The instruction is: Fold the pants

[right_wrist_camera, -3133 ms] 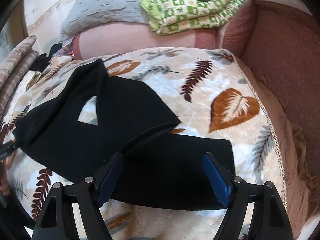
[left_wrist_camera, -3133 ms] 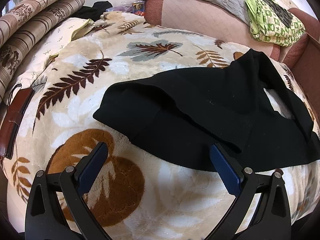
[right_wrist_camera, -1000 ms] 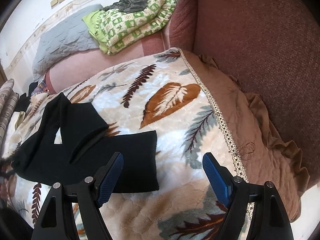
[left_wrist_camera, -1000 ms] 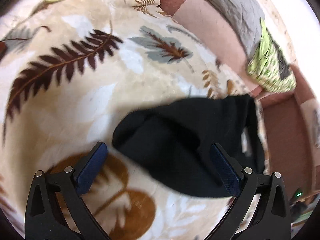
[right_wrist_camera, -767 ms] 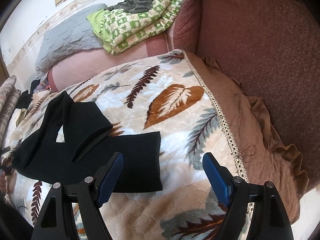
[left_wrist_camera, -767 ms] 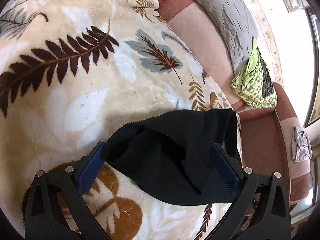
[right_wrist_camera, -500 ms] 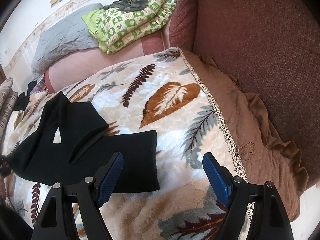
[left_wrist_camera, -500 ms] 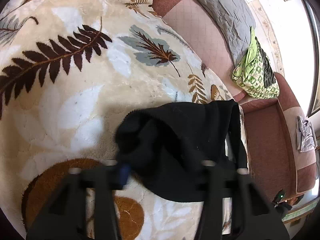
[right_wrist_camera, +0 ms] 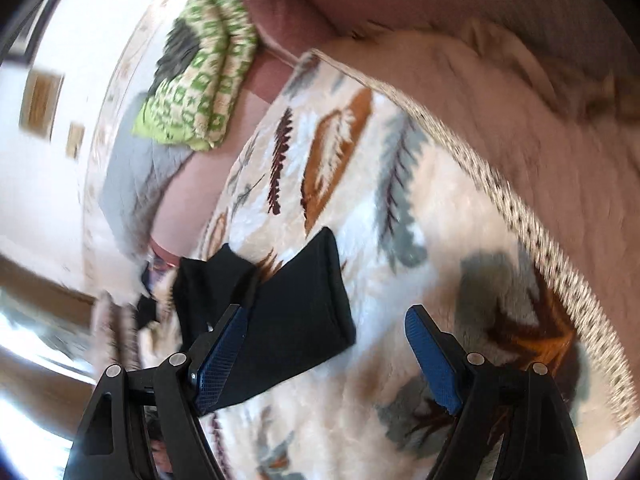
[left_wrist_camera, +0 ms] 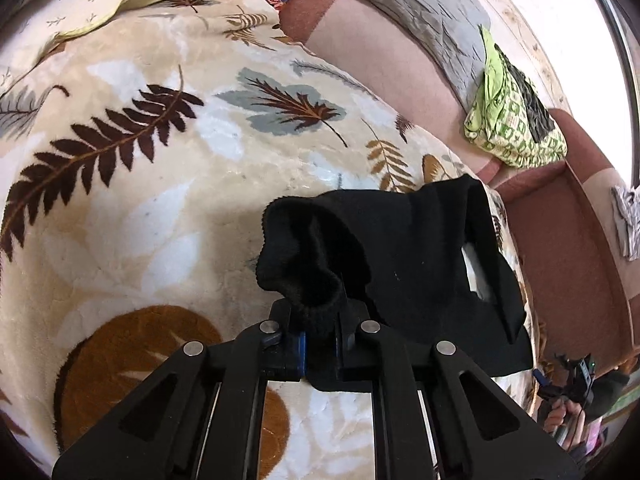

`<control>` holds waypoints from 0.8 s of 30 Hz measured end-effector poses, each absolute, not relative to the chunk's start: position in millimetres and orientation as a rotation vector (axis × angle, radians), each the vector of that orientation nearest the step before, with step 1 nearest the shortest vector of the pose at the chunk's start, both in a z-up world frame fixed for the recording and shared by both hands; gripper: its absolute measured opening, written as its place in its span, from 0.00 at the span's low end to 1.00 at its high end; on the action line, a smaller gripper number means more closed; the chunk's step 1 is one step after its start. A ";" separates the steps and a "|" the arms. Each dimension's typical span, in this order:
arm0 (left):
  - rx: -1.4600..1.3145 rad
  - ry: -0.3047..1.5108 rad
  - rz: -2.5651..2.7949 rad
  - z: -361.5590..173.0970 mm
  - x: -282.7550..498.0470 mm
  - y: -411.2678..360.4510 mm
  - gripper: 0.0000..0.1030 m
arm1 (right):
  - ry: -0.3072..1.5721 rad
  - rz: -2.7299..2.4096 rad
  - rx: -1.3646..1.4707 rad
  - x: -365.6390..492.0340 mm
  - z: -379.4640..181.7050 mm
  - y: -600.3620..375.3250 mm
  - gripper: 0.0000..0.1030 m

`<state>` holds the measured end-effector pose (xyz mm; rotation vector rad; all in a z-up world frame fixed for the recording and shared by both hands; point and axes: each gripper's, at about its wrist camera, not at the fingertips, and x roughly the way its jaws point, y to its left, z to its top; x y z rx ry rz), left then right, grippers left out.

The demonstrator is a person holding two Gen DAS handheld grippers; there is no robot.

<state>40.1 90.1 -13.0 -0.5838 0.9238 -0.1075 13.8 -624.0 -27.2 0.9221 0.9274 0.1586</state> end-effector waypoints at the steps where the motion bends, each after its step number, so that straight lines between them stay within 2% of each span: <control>1: -0.580 0.926 -0.104 -13.4 40.6 89.6 0.08 | 0.936 0.167 0.949 14.0 -30.6 -624.9 0.78; 5: -0.588 0.929 -0.087 -15.6 41.4 90.7 0.08 | 0.982 0.288 0.997 23.3 -38.4 -613.1 0.77; 7: -0.595 0.943 -0.079 -19.1 43.3 91.3 0.08 | 1.026 0.272 0.953 29.1 -41.8 -604.7 0.72; 9: -0.603 0.954 -0.068 -23.0 43.4 90.2 0.08 | 1.046 0.256 0.963 33.6 -46.6 -604.1 0.54; 10: -0.601 0.957 -0.064 -24.0 44.1 89.3 0.08 | 1.044 0.262 0.973 35.6 -47.6 -605.0 0.52; 11: -0.585 0.949 -0.060 -23.1 44.6 87.4 0.08 | 1.044 0.264 0.969 37.8 -47.8 -605.1 0.46; 14: -0.520 0.920 -0.053 -13.4 41.7 79.3 0.05 | 1.043 0.283 0.939 42.2 -46.6 -603.0 0.15; 15: -0.504 0.913 -0.044 -11.4 39.9 77.9 0.05 | 1.050 0.290 0.915 42.9 -47.1 -600.8 0.09; 17: -0.497 0.906 -0.024 -8.0 32.0 78.4 0.04 | 1.052 0.296 0.854 44.1 -41.9 -593.9 0.06; 24: -0.610 0.881 0.044 11.6 -32.0 108.6 0.04 | 1.043 0.367 0.766 16.6 -24.5 -593.0 0.05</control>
